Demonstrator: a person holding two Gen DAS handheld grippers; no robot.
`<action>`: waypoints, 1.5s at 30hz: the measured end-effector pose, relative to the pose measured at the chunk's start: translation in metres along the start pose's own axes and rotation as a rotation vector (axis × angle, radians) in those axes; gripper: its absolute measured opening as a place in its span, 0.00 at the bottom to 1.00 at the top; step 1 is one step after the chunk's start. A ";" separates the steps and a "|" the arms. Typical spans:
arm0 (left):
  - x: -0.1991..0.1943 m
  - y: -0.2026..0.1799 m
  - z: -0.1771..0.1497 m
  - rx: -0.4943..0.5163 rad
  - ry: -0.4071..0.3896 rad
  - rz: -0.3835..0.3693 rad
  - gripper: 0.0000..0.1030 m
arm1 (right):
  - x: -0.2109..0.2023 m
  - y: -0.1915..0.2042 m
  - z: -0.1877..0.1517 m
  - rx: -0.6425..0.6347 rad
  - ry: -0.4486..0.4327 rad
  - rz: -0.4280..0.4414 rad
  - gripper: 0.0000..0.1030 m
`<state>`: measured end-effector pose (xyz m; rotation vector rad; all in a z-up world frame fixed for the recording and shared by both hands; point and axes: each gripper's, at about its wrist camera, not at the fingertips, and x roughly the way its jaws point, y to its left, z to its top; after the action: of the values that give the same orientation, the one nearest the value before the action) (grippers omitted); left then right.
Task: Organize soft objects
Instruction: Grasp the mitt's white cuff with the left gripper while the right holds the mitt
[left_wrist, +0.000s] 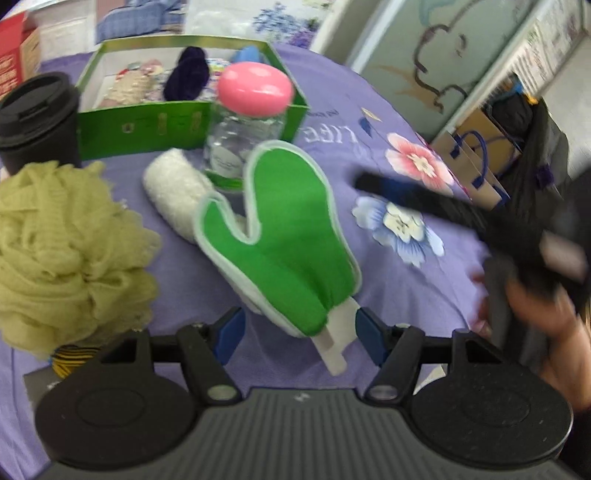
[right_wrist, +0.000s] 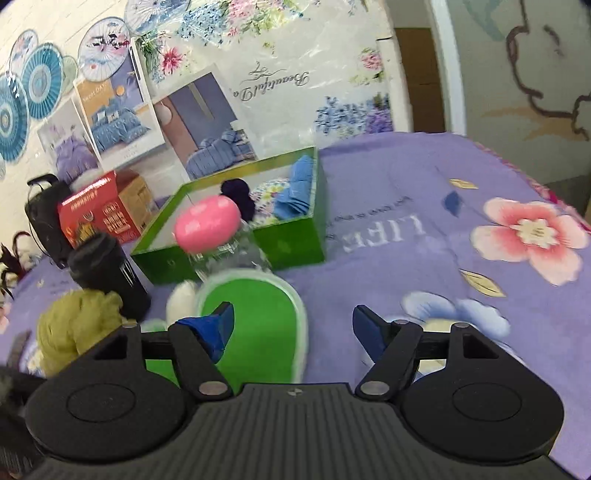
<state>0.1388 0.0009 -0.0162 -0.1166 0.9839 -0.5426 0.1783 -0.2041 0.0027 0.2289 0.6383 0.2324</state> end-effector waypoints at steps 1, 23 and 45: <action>0.002 -0.004 -0.002 0.026 -0.003 0.003 0.65 | 0.009 0.004 0.004 0.001 0.013 0.015 0.57; 0.031 -0.013 -0.003 0.147 0.001 -0.023 0.65 | 0.060 0.019 -0.013 -0.228 0.137 -0.149 0.61; 0.061 -0.030 -0.008 0.176 0.082 -0.020 0.59 | 0.055 -0.007 -0.047 -0.128 0.100 -0.179 0.75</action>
<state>0.1474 -0.0532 -0.0568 0.0538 1.0113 -0.6536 0.1933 -0.1892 -0.0666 0.0361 0.7362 0.1122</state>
